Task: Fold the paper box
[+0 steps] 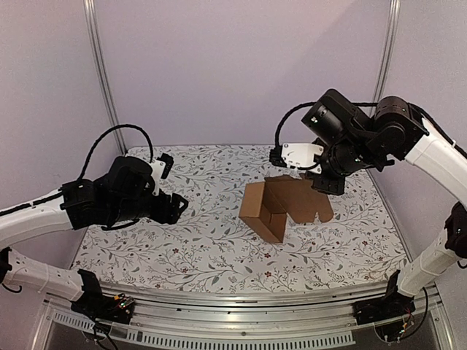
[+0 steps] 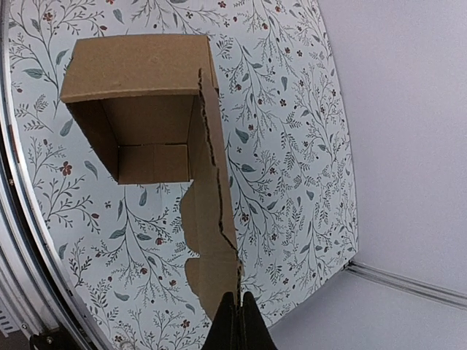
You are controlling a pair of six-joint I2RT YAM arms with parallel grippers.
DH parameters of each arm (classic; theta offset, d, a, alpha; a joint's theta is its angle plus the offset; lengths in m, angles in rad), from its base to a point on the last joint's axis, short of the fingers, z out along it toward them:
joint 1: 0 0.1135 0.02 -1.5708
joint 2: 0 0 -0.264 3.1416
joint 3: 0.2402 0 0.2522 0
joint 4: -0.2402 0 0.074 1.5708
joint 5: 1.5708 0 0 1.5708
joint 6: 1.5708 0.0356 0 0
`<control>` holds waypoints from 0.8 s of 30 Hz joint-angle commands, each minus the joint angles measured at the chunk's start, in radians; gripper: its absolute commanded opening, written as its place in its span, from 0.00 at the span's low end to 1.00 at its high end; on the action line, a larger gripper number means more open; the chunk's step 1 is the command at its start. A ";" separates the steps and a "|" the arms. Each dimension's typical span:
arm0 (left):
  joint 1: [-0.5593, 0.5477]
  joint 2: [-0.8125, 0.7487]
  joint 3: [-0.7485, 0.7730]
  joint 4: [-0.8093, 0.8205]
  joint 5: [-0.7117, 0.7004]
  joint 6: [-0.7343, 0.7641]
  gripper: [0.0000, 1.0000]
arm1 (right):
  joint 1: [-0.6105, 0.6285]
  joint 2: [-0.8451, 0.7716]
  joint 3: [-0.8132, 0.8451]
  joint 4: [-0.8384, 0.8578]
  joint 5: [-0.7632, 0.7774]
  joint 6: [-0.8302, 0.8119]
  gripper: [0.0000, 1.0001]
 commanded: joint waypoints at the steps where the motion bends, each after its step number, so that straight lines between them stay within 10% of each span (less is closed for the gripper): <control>1: 0.015 -0.005 0.007 0.017 0.011 0.012 0.77 | 0.007 0.091 0.067 -0.434 0.028 -0.041 0.00; 24: 0.015 -0.018 0.004 0.016 0.018 0.011 0.77 | 0.009 0.208 0.080 -0.461 0.026 -0.087 0.01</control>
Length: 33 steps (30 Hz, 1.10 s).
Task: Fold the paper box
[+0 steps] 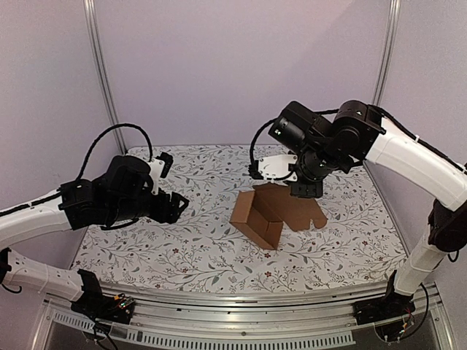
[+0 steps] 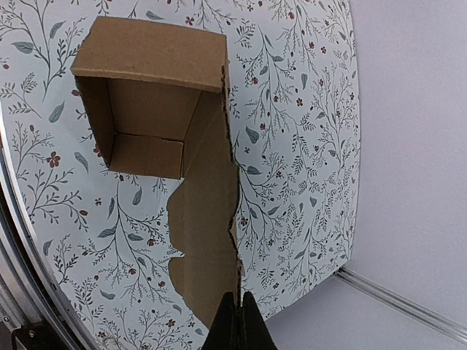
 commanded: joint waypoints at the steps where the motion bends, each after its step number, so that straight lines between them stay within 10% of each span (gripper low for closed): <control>1: 0.015 -0.006 0.003 0.009 0.009 0.008 0.77 | 0.006 0.043 0.010 -0.458 0.004 -0.011 0.04; 33: 0.015 0.011 -0.033 0.057 0.068 -0.022 0.78 | -0.026 0.145 0.085 0.090 0.068 -0.145 0.54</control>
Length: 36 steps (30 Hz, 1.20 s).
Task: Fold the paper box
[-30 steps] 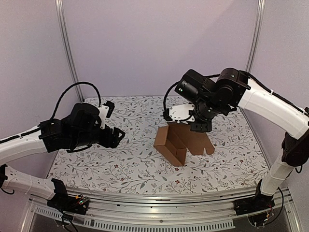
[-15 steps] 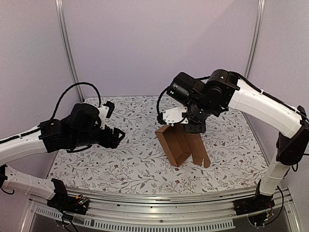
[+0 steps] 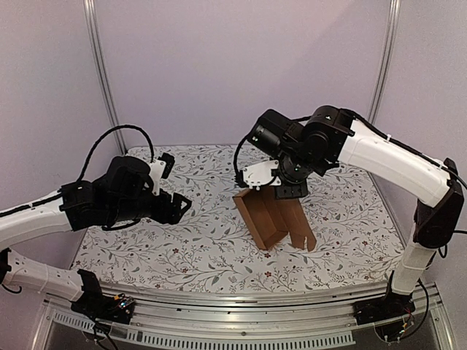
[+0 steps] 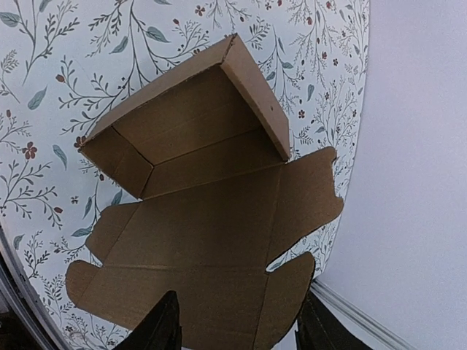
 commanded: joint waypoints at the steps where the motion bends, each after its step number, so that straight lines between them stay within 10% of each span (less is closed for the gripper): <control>1: 0.015 0.016 -0.022 0.030 0.028 -0.014 0.78 | -0.032 0.012 0.020 0.098 0.030 -0.010 0.54; 18: 0.015 0.118 -0.012 0.072 -0.005 -0.003 0.78 | -0.077 -0.210 -0.203 0.451 -0.011 0.147 0.62; 25: 0.048 0.249 0.058 0.130 -0.011 0.042 0.79 | -0.107 -0.406 -0.488 0.613 0.002 0.408 0.83; 36: 0.170 0.599 0.257 0.200 0.125 0.087 0.66 | -0.119 -0.632 -0.877 0.709 -0.040 0.814 0.85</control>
